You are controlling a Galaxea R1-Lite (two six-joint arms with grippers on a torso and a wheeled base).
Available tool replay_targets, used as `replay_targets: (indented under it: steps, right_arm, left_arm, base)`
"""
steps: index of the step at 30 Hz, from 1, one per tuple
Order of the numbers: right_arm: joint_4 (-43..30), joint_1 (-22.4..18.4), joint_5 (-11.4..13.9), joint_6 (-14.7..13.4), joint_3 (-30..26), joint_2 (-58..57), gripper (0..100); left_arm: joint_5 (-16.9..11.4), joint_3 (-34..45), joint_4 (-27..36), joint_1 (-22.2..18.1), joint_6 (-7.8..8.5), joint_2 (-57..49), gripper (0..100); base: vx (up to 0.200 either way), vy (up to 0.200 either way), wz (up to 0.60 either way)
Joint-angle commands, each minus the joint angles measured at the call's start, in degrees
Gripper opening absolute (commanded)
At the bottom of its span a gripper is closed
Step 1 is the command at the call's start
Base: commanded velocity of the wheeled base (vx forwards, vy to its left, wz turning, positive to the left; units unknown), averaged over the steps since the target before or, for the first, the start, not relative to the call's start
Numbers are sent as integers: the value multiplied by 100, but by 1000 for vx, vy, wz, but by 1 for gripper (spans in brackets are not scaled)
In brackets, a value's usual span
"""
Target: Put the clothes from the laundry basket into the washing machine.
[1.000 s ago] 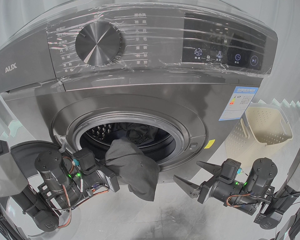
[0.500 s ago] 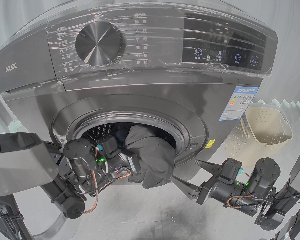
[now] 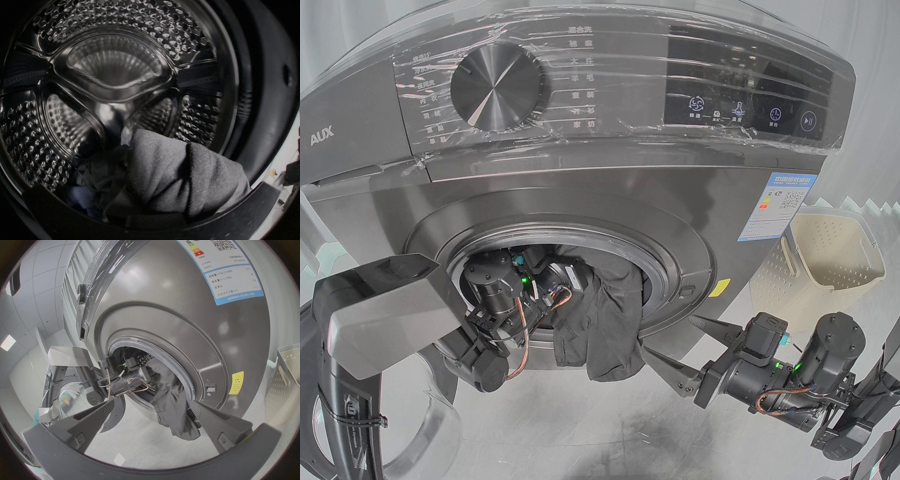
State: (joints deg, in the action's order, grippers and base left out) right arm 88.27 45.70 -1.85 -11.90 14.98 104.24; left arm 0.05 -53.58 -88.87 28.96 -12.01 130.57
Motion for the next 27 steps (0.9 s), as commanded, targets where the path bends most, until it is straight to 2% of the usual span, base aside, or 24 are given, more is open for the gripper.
replay_targets:
  steps: [1,8,14,17,21,22,27]
  right_arm:
    - [6,9,-8,-6,-4,8,100]
    - [-3,18,1,-6,5,70,100]
    - [6,18,1,-6,-4,96,100]
    - [6,18,1,3,-4,131,100]
    - [6,9,1,3,5,175,100]
    - [6,9,1,3,5,175,100]
    - [6,9,1,-6,5,228,100]
  left_arm:
    - [391,-900,36,-119,-3,618,0]
    - [435,-1287,221,-172,-12,917,0]
    - [654,-2157,625,-348,-12,1058,0]
    - [892,-2544,792,-471,-21,1137,0]
    - [979,-2623,801,-497,-47,1137,0]
    - [979,-2596,810,-506,-56,1137,100]
    - [1006,-2508,801,-515,-100,1155,100]
  base:
    - [0,0,0]
    - [0,0,0]
    - [0,0,0]
    - [0,0,0]
    - [0,0,0]
    - [0,0,0]
    - [0,0,0]
